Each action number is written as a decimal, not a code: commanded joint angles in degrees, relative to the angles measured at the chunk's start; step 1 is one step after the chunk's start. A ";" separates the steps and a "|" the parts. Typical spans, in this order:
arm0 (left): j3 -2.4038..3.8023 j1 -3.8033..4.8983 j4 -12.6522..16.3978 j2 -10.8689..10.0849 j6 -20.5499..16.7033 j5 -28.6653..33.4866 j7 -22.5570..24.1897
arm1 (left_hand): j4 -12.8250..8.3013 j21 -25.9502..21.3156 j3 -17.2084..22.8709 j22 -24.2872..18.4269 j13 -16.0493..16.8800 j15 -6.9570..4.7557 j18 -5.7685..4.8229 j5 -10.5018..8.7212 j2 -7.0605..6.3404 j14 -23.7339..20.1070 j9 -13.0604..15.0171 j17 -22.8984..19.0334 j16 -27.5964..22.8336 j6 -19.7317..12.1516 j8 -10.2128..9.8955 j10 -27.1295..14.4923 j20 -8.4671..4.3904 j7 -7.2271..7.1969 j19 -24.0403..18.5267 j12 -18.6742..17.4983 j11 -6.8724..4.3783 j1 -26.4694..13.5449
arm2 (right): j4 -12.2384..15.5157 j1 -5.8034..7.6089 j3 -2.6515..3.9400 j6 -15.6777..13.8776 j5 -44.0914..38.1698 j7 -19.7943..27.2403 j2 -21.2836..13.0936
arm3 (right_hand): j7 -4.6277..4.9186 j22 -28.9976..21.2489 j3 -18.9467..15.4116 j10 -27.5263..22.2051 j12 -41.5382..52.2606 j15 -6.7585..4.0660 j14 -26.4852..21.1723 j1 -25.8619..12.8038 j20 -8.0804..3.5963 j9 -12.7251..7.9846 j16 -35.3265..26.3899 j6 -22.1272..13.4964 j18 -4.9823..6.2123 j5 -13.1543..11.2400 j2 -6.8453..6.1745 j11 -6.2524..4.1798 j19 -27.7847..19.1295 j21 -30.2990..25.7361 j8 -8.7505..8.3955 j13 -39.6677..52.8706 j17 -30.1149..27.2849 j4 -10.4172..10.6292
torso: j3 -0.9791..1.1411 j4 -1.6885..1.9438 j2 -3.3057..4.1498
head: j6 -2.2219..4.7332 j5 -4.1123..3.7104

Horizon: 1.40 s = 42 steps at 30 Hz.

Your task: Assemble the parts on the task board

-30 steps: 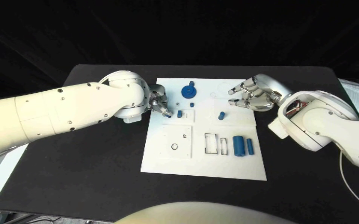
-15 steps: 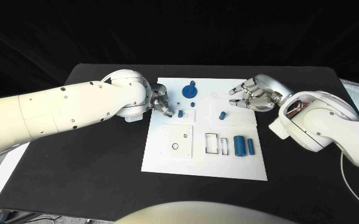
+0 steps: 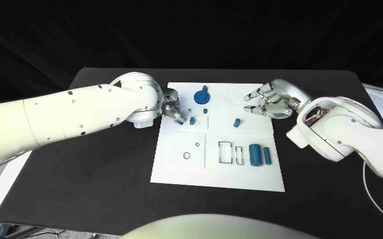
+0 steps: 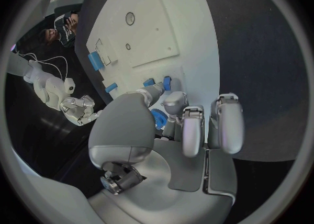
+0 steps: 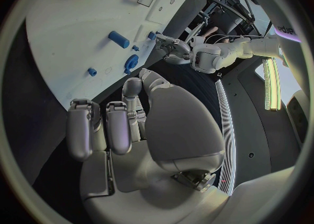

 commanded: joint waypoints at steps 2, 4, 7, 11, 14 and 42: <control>-0.35 -0.43 -0.03 0.42 2.84 0.96 -0.18 | -3.35 0.50 3.84 6.37 0.47 -0.69 -0.38 0.97 -0.80 6.04 -0.13 15.09 0.17 1.24 0.20 0.89 -0.54 -1.23 1.52 0.40 -0.18 -1.80 | 0.13 -0.08 -0.02 0.68 -0.20 0.22 -0.02 | -0.01 0.33 0.06 -0.46 -0.10 -0.17 2.94 0.47 0.03 0.08 -3.24 0.33 0.82 0.30 0.05 -0.04 -0.42 -0.23 -0.27 0.01 1.03 0.40 | 0.01 0.01 0.04 | -0.01 -0.05; -0.35 -0.43 -0.17 0.51 2.53 0.97 -0.20 | -3.25 0.56 3.86 6.46 0.59 -0.75 -0.40 1.06 -0.93 6.04 -0.17 15.09 0.17 1.43 0.21 1.03 -0.59 -1.28 1.57 0.47 -0.22 -2.35 | 0.14 -0.08 -0.02 0.68 -0.20 0.20 -0.03 | -0.02 0.31 0.07 -0.48 -0.12 -0.20 1.97 0.50 0.02 0.08 -6.79 0.32 0.82 0.36 -0.01 -0.05 -0.44 -0.25 -0.28 -0.02 -2.82 0.47 | -0.02 0.01 0.03 | 0.02 -0.09; -0.34 -0.43 -0.32 0.63 1.72 0.71 -0.26 | -3.09 0.82 3.85 6.77 0.81 -0.84 -0.48 1.12 -1.05 6.04 -0.21 15.09 0.17 1.71 0.25 1.27 -0.66 -1.38 1.76 0.63 -0.30 -3.07 | 0.18 -0.08 -0.03 0.68 -0.20 0.20 -0.03 | -0.02 0.33 0.07 -0.49 -0.13 -0.20 1.88 0.50 0.02 0.08 -7.09 0.33 0.82 0.37 0.00 -0.05 -0.43 -0.25 -0.28 -0.03 -3.13 0.48 | 0.00 0.02 0.02 | 0.03 -0.12; -0.34 -0.43 -0.45 0.77 0.82 -0.02 -0.39 | -2.87 1.31 3.56 7.37 1.26 -1.05 -0.63 1.27 -1.43 6.04 -0.22 15.09 0.17 2.31 0.46 1.76 -0.84 -1.63 2.11 0.97 -0.51 -4.43 | 0.20 -0.08 -0.03 0.66 -0.20 0.24 0.03 | -0.02 0.33 0.07 -0.49 -0.13 -0.20 1.88 0.50 0.02 0.08 -7.09 0.33 0.82 0.37 0.00 -0.05 -0.43 -0.25 -0.28 -0.03 -3.13 0.48 | -0.01 0.02 0.03 | -0.06 -0.20; -0.34 -0.43 -0.59 0.86 0.45 -0.24 -0.47 | -2.61 1.48 3.22 7.59 1.47 -1.16 -0.69 1.27 -1.54 6.04 -0.24 15.09 0.17 2.64 0.57 2.00 -0.96 -1.74 2.25 1.12 -0.62 -5.32 | 0.21 -0.08 -0.03 0.68 -0.20 0.24 0.06 | -0.02 0.33 0.07 -0.49 -0.13 -0.20 1.88 0.50 0.02 0.08 -7.09 0.33 0.82 0.37 0.00 -0.05 -0.43 -0.25 -0.28 -0.03 -3.13 0.48 | 0.00 0.06 0.03 | -0.05 -0.21; -0.33 -0.44 -1.75 1.43 0.89 0.02 -0.79 | 2.96 1.25 -8.05 7.62 0.58 -1.24 -0.68 1.36 -3.78 6.04 -0.64 15.09 0.17 4.34 0.80 1.88 -1.15 -1.84 2.26 0.23 -0.62 -15.57 | 0.53 -0.18 -0.03 0.86 -0.20 0.36 0.11 | -0.02 0.10 0.09 -0.60 -0.33 -0.21 1.78 0.48 0.01 0.07 -7.41 0.28 0.87 0.43 0.02 -0.05 -0.57 -0.37 -0.31 -0.19 -3.40 0.56 | -0.07 0.07 0.01 | -0.13 -0.56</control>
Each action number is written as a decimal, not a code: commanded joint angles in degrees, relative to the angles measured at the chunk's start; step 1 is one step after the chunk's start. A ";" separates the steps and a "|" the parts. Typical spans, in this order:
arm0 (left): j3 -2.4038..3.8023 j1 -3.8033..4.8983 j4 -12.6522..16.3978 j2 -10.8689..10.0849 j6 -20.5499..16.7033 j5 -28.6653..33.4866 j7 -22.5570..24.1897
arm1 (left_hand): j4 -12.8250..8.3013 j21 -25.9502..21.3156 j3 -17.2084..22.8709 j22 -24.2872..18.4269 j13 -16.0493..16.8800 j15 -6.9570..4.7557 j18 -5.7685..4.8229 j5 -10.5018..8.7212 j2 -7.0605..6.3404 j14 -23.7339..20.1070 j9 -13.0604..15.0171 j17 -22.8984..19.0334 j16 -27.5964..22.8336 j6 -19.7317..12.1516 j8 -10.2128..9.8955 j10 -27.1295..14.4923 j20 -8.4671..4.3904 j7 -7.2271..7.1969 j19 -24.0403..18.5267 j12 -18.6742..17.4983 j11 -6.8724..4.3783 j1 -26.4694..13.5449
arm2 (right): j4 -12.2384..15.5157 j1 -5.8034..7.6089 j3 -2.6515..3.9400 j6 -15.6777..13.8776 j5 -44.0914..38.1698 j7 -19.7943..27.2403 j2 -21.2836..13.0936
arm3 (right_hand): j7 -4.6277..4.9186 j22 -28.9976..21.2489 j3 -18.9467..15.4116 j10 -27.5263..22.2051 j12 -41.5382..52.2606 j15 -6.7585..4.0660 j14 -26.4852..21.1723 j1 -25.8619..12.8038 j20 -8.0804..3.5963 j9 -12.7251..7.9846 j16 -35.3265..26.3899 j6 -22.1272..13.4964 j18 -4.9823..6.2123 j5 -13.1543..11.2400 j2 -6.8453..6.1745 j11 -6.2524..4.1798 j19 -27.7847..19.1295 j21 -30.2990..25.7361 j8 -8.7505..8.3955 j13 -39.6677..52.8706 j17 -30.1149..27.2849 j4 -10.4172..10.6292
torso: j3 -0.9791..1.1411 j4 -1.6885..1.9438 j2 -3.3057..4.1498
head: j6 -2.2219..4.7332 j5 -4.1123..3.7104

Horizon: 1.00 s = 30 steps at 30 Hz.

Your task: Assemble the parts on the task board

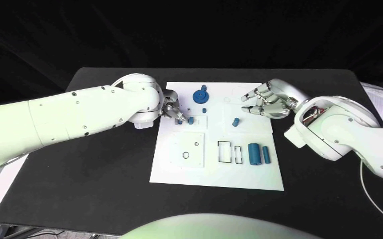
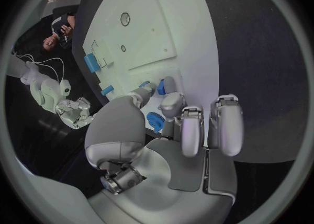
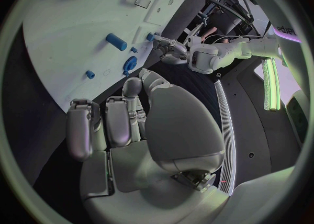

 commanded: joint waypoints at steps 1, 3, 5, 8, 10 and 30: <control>-0.01 -0.06 -0.05 -0.16 0.23 0.57 0.10 | 0.88 -0.07 -3.49 7.65 -0.19 -0.47 -0.69 0.00 0.15 6.02 -0.12 15.05 0.17 0.06 0.09 -0.13 -0.42 0.09 2.31 -0.29 0.20 -0.62 | 0.08 -0.06 -0.01 0.61 -0.21 0.39 0.06 | -0.01 0.13 -0.07 -0.38 -0.33 -0.21 1.78 0.48 0.01 0.09 -0.17 0.29 0.88 0.20 0.02 0.16 -0.57 -0.37 -0.31 -0.05 -0.05 0.40 | -0.03 0.01 0.00 | 0.04 -0.10; 0.00 -0.06 0.02 -0.37 -0.31 0.70 0.15 | 1.53 -0.08 -5.65 7.69 -0.18 -0.50 -0.70 -0.01 0.38 6.02 -0.18 15.05 0.17 0.08 0.06 -0.09 -0.48 0.09 2.34 -0.32 0.07 -0.74 | 0.07 -0.06 -0.01 0.59 -0.21 0.41 0.06 | -0.01 0.13 -0.07 -0.38 -0.33 -0.21 1.78 0.48 0.01 0.09 -0.17 0.29 0.88 0.20 0.02 0.16 -0.57 -0.37 -0.31 -0.05 -0.05 0.40 | -0.05 -0.01 -0.02 | 0.08 -0.13; 0.02 -0.06 0.18 -0.64 -0.97 1.05 0.23 | 2.44 -0.10 -8.59 7.73 -0.18 -0.64 -0.72 0.03 0.96 6.02 -0.25 15.05 0.17 0.12 0.04 -0.06 -0.48 0.10 2.38 -0.38 -0.08 -0.46 | 0.05 -0.07 -0.01 0.57 -0.21 0.43 0.06 | -0.01 0.13 -0.07 -0.38 -0.33 -0.21 1.78 0.48 0.01 0.09 -0.17 0.29 0.88 0.20 0.02 0.16 -0.57 -0.37 -0.31 -0.05 -0.05 0.40 | -0.06 0.00 -0.02 | 0.10 -0.19; 0.11 -0.06 0.65 -1.24 -2.03 1.83 0.41 | 3.27 -0.15 -10.76 7.73 -0.13 -0.64 -0.70 0.03 1.40 6.02 -0.30 15.05 0.17 0.15 0.04 0.00 -0.58 -0.03 2.38 -0.37 0.01 -0.26 | 0.01 -0.11 -0.01 0.57 -0.21 0.45 0.06 | -0.01 -0.03 -0.06 -0.42 -0.38 -0.22 1.75 0.50 0.01 0.07 -0.29 0.24 0.91 0.24 0.02 0.17 -0.67 -0.46 -0.33 -0.08 -0.15 0.40 | -0.07 0.04 -0.01 | 0.11 -0.31; 0.37 -0.06 1.15 -1.81 -3.22 3.39 0.67 | 4.08 -0.71 -12.38 7.18 -0.98 -0.61 -0.55 0.07 2.02 6.02 -0.37 15.05 0.17 -0.17 -0.09 -0.56 -0.57 0.08 2.09 -1.10 0.06 0.08 | 0.00 -0.16 -0.01 0.56 -0.21 0.49 0.03 | -0.01 -0.03 -0.06 -0.42 -0.38 -0.22 1.75 0.50 0.01 0.07 -0.29 0.24 0.91 0.24 0.02 0.17 -0.67 -0.46 -0.33 -0.08 -0.15 0.40 | -0.05 0.03 -0.02 | 0.09 -0.42; 1.22 0.29 1.47 -4.26 -20.07 18.27 17.74 | 7.54 -41.67 -25.21 -29.43 -24.97 4.71 7.45 0.47 4.82 -5.57 -6.71 -8.89 -24.11 -12.61 -6.34 -21.80 4.16 6.74 -18.05 -22.72 6.29 12.92 | -0.25 -0.34 -0.01 0.58 -0.08 0.62 0.28 | -0.01 -0.10 -0.05 -0.47 -0.47 -0.22 1.73 0.51 0.01 0.07 -0.37 0.21 0.93 0.25 0.01 0.17 -0.72 -0.50 -0.35 -0.16 -0.23 0.41 | 0.10 0.06 -0.08 | 0.76 -0.61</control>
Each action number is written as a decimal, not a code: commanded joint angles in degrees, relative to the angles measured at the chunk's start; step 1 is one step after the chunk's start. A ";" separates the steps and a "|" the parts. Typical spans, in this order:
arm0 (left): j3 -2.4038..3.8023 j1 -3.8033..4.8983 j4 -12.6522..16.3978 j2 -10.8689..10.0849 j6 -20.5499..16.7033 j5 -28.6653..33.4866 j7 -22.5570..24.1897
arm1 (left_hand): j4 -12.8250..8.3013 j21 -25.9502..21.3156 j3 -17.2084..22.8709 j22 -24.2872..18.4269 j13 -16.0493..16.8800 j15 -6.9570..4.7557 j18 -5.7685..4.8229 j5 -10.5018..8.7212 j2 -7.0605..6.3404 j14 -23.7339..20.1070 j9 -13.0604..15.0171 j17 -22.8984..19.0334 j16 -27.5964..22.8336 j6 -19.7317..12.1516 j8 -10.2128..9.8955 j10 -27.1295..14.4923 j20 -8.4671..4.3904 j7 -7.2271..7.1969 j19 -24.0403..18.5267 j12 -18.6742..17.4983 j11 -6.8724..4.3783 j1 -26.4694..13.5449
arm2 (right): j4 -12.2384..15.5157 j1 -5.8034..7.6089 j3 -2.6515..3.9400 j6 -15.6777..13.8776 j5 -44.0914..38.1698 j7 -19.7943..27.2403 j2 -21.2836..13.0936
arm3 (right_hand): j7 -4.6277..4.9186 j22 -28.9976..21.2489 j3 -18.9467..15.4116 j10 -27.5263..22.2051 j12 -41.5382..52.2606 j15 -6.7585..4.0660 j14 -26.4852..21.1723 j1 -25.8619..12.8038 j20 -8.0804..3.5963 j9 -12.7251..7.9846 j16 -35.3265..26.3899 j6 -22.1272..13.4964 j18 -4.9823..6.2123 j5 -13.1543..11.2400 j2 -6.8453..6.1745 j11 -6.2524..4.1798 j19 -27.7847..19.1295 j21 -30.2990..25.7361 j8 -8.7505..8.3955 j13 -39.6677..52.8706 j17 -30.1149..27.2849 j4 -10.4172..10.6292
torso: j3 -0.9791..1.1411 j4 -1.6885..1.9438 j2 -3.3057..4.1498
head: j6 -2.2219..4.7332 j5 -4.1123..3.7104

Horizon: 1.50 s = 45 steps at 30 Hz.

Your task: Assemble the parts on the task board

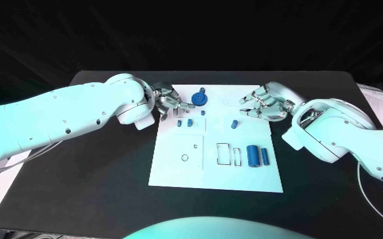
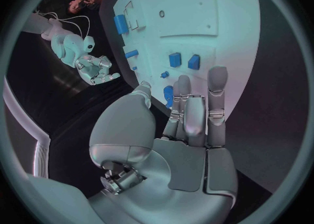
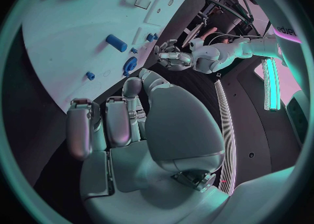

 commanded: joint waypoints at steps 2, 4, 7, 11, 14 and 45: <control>0.01 0.08 -0.74 0.46 -6.21 -0.17 7.79 | -0.32 -7.56 -0.93 -5.61 -2.61 1.37 0.74 0.19 -0.17 -8.09 -1.82 -12.35 -13.74 -2.30 -1.23 -4.72 1.27 1.43 -3.90 -3.06 1.48 4.98 | -0.03 -0.08 0.00 0.59 -0.10 0.54 0.11 | -0.01 -0.05 -0.05 -0.27 -0.20 -0.22 1.73 0.51 0.01 0.08 -0.38 0.21 0.93 0.25 0.01 -0.04 -0.30 -0.23 -0.35 -0.05 -0.05 0.41 | -0.02 0.07 0.03 | 0.12 -0.06; -0.09 0.07 -1.19 1.04 -6.31 -1.53 8.49 | -0.10 -10.80 -1.74 -7.79 -4.97 2.17 0.78 0.12 0.05 -13.31 -3.41 -20.09 -22.33 -3.36 -2.12 -7.36 2.21 2.07 -5.23 -5.43 2.66 7.65 | -0.06 -0.08 0.00 0.58 -0.09 0.55 0.14 | 0.00 -0.06 -0.04 -0.27 -0.19 -0.22 1.73 0.52 0.01 0.07 -0.39 0.19 0.93 0.26 0.01 -0.04 -0.30 -0.23 -0.36 -0.04 -0.06 0.41 | -0.05 0.07 0.10 | 0.31 -0.07; -0.49 0.01 -1.90 2.57 -6.63 -4.96 10.78 | -2.08 -13.59 -1.84 -10.05 -7.91 2.70 1.05 0.17 0.38 -14.28 -5.54 -22.62 -24.43 -3.61 -2.91 -9.29 2.81 2.25 -4.89 -7.52 2.86 13.69 | -0.19 -0.11 0.00 0.52 -0.08 0.62 0.21 | 0.01 -0.05 -0.01 -0.29 -0.18 -0.22 1.72 0.58 0.00 0.06 -0.45 0.14 0.93 0.30 0.03 -0.04 -0.30 -0.24 -0.38 -0.03 -0.09 0.40 | -0.09 0.07 0.13 | 0.49 -0.17; -1.01 -0.14 -2.54 4.42 -7.59 -11.48 15.12 | -7.83 -15.18 3.37 -11.33 -12.17 2.10 1.07 0.41 0.99 -15.29 -8.87 -24.23 -25.30 -2.81 -5.44 -9.50 2.15 1.47 -4.44 -10.64 2.28 25.10 | -0.32 -0.15 0.00 0.56 -0.07 0.69 0.31 | 0.01 -0.05 -0.01 -0.29 -0.18 -0.22 1.72 0.58 0.00 0.06 -0.45 0.14 0.93 0.30 0.03 -0.04 -0.30 -0.24 -0.38 -0.03 -0.09 0.40 | -0.13 -0.09 0.13 | 0.78 -0.24; -1.33 -0.28 -2.99 5.74 -7.88 -17.75 17.69 | -8.55 -15.05 5.74 -11.07 -16.53 1.94 0.74 0.16 -0.65 -15.23 -12.59 -25.23 -25.04 -1.85 -9.34 -7.77 2.05 0.25 -4.27 -13.83 2.63 26.56 | -0.37 -0.20 0.00 0.63 -0.04 0.74 0.34 | 0.01 -0.05 -0.01 -0.29 -0.18 -0.22 1.72 0.58 0.00 0.06 -0.45 0.14 0.93 0.30 0.03 -0.04 -0.30 -0.24 -0.38 -0.03 -0.09 0.40 | -0.12 0.01 0.14 | 0.94 -0.46; -2.03 -0.84 -10.32 12.93 1.83 -35.94 17.54 | -7.98 25.93 14.05 24.98 -28.01 -2.13 -5.16 -0.66 -5.56 4.23 -20.46 -0.51 7.96 14.44 -21.24 2.47 -1.89 -2.08 15.73 -22.20 -0.42 22.19 | -0.51 -0.30 0.00 0.95 -0.06 0.96 1.00 | 0.02 0.08 0.12 -0.18 0.11 -0.23 1.78 0.72 0.00 0.06 -0.34 0.13 0.90 0.39 0.16 -0.05 -0.22 -0.18 -0.38 0.19 0.07 0.39 | -0.07 0.01 0.17 | 0.60 -0.92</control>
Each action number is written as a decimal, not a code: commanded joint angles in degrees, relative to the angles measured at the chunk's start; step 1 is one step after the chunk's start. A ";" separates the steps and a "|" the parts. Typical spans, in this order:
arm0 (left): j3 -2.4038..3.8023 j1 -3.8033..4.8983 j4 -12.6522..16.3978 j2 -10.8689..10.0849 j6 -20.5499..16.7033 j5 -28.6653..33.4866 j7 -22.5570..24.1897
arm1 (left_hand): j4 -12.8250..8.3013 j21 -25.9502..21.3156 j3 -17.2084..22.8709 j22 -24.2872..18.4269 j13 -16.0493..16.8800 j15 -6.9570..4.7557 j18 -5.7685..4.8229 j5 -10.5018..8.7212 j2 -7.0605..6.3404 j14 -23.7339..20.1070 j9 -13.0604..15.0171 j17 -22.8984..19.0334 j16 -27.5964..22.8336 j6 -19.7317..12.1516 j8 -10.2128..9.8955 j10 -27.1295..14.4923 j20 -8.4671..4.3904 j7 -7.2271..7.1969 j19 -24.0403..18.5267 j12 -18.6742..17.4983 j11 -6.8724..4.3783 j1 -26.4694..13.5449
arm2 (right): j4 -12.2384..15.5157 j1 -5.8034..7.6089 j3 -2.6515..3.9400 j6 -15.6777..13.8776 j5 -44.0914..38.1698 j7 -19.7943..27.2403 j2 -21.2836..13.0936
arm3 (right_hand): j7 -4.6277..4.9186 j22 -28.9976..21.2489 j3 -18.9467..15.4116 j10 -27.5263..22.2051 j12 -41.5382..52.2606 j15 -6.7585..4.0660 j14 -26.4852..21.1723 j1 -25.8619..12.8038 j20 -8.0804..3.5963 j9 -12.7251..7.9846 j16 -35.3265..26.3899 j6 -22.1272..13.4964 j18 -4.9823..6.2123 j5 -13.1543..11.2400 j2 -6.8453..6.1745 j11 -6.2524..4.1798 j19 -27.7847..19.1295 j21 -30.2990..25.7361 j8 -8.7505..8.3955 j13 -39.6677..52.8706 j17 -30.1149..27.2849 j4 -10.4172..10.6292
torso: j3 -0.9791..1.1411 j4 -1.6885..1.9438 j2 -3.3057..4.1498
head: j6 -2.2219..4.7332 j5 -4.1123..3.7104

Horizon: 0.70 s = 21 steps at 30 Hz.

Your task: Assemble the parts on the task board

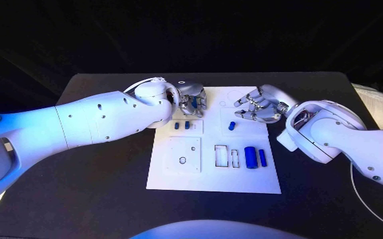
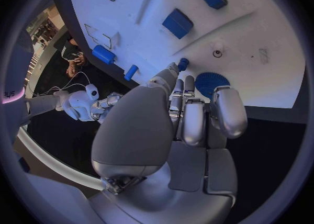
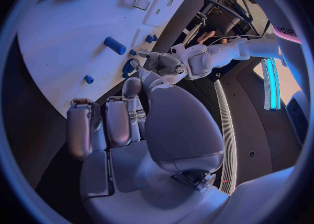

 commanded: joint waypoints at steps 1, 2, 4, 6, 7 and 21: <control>0.02 -0.03 0.07 0.23 3.06 -1.44 -0.44 | 0.03 0.38 0.28 0.40 -0.10 -0.32 -1.05 -0.31 -0.08 0.80 -0.09 -0.13 0.25 0.51 -0.30 0.55 0.06 0.08 0.41 -0.35 0.00 -0.59 | 0.03 -0.05 0.00 0.74 -0.19 0.58 0.08 | 0.02 0.08 -0.04 -0.19 0.10 -0.23 1.78 0.49 0.00 0.07 -0.12 0.13 0.90 0.39 -0.07 -0.05 -0.22 -0.18 -0.38 0.06 0.06 0.23 | 0.00 0.10 -0.04 | -0.09 -0.09; 0.02 -0.03 0.05 0.28 3.10 -1.45 -0.49 | 0.03 0.50 0.30 0.51 -0.13 -0.32 -1.07 -0.32 -0.11 0.82 -0.10 -0.17 0.25 0.55 -0.36 0.62 0.05 0.10 0.45 -0.42 0.00 -0.63 | 0.03 -0.05 0.00 0.74 -0.19 0.57 0.09 | 0.02 0.08 -0.04 -0.19 0.10 -0.23 1.78 0.49 0.00 0.07 -0.12 0.13 0.90 0.39 -0.07 -0.05 -0.22 -0.18 -0.38 0.06 0.06 0.23 | 0.00 0.10 -0.03 | -0.09 -0.11; 0.02 -0.04 -0.04 0.41 3.24 -1.46 -0.66 | 0.04 0.66 0.33 0.66 -0.17 -0.31 -1.11 -0.33 -0.15 0.84 -0.11 -0.24 0.23 0.61 -0.44 0.73 0.05 0.12 0.50 -0.52 0.00 -0.70 | 0.03 -0.05 0.00 0.74 -0.19 0.57 0.11 | 0.02 0.08 -0.04 -0.19 0.10 -0.23 1.78 0.49 0.00 0.07 -0.12 0.13 0.90 0.39 -0.07 -0.05 -0.22 -0.18 -0.38 0.06 0.06 0.23 | -0.02 0.11 -0.03 | -0.12 -0.15; 0.02 -0.04 -0.11 0.53 3.35 -1.46 -0.92 | 0.04 0.79 0.35 0.79 -0.21 -0.29 -1.14 -0.34 -0.20 0.84 -0.12 -0.35 0.19 0.67 -0.51 0.82 0.05 0.16 0.54 -0.60 0.02 -0.77 | 0.03 -0.05 0.00 0.75 -0.19 0.57 0.15 | 0.02 0.08 -0.04 -0.19 0.10 -0.23 1.78 0.49 0.00 0.07 -0.12 0.13 0.90 0.39 -0.07 -0.05 -0.22 -0.18 -0.38 0.06 0.06 0.23 | -0.01 0.04 -0.05 | -0.13 -0.04; 0.02 -0.04 -0.15 0.58 3.38 -1.46 -1.06 | 0.04 0.80 0.35 0.81 -0.21 -0.29 -1.14 -0.34 -0.20 0.84 -0.13 -0.37 0.18 0.68 -0.52 0.83 0.05 0.16 0.55 -0.61 0.02 -0.78 | 0.03 -0.05 0.00 0.75 -0.19 0.57 0.16 | 0.02 0.08 -0.04 -0.19 0.10 -0.23 1.78 0.49 0.00 0.07 -0.12 0.13 0.90 0.39 -0.07 -0.05 -0.22 -0.18 -0.38 0.06 0.06 0.23 | -0.01 0.03 -0.05 | -0.13 -0.03; 0.03 -0.10 -1.57 1.44 5.54 -1.18 -4.15 | -0.54 1.12 1.61 1.27 -0.43 0.33 -1.22 -0.28 0.50 0.98 -0.23 -0.86 0.16 1.30 -1.32 1.78 0.47 0.47 0.54 -1.25 0.08 -0.34 | 0.00 -0.05 0.00 0.77 -0.20 0.63 0.31 | 0.02 0.04 0.01 -0.14 0.21 -0.23 1.80 0.54 -0.01 0.08 -0.15 0.19 0.91 0.43 -0.03 -0.05 -0.25 -0.20 -0.34 0.14 0.06 0.22 | 0.01 0.06 -0.07 | -0.27 -0.03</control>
